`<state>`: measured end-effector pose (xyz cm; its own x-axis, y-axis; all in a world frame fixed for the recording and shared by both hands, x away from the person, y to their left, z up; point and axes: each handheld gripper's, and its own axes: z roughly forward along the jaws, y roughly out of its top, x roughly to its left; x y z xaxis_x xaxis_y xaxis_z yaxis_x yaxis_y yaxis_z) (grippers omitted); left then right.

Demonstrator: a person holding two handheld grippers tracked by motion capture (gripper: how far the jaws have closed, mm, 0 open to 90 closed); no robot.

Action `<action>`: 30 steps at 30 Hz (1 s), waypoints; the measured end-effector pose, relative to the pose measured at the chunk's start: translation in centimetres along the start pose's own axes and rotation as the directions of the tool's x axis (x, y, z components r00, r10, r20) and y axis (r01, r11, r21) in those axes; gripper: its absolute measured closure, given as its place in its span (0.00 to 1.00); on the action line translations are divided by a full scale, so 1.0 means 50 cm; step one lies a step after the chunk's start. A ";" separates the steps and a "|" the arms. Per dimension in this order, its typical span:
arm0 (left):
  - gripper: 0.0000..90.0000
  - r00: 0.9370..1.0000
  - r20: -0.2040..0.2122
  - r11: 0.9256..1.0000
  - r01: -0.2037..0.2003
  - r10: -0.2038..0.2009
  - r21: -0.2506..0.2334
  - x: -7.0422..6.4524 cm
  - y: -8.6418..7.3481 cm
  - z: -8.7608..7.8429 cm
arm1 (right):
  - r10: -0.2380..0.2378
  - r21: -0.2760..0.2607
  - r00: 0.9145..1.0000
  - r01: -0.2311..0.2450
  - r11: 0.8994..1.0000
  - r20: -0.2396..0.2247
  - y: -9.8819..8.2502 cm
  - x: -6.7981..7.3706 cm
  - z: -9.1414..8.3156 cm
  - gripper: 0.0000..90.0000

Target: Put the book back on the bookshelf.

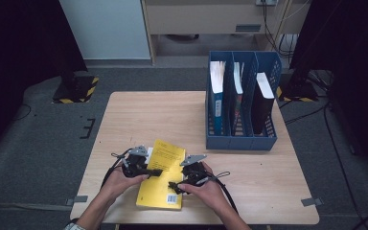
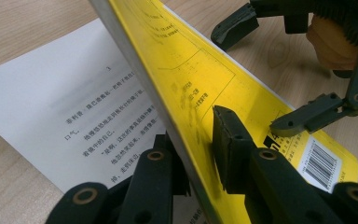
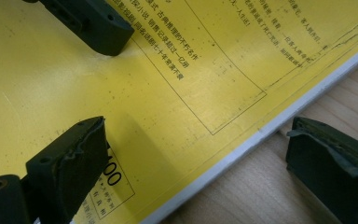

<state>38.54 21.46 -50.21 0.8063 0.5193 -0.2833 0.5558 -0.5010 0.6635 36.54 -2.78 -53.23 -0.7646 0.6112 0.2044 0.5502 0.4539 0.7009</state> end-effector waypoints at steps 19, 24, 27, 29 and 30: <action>0.89 0.999 0.005 0.999 -0.033 0.033 -0.040 -0.005 0.019 -0.025 | 0.046 0.029 0.997 -0.044 0.999 -0.065 0.031 -0.038 0.012 0.04; 0.90 0.999 0.004 0.998 -0.049 0.049 -0.050 -0.009 0.026 -0.034 | 0.073 0.019 0.991 -0.072 0.997 -0.115 0.037 -0.047 0.017 0.04; 0.91 0.999 0.008 0.997 -0.050 0.050 -0.057 -0.011 0.029 -0.038 | 0.092 0.024 0.985 -0.090 0.996 -0.147 0.042 -0.053 0.019 0.05; 0.91 0.999 0.009 0.997 -0.050 0.051 -0.058 -0.011 0.030 -0.040 | 0.095 0.020 0.980 -0.093 0.995 -0.174 0.043 -0.057 0.020 0.09; 0.91 0.999 0.007 0.997 -0.050 0.051 -0.058 -0.011 0.030 -0.041 | 0.099 0.022 0.977 -0.097 0.995 -0.186 0.044 -0.058 0.021 0.10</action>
<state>38.52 21.85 -47.67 0.8349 0.4882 -0.2543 0.5019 -0.4855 0.7158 40.34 -2.89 -52.97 -0.7551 0.5218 0.3968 0.6292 0.4069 0.6622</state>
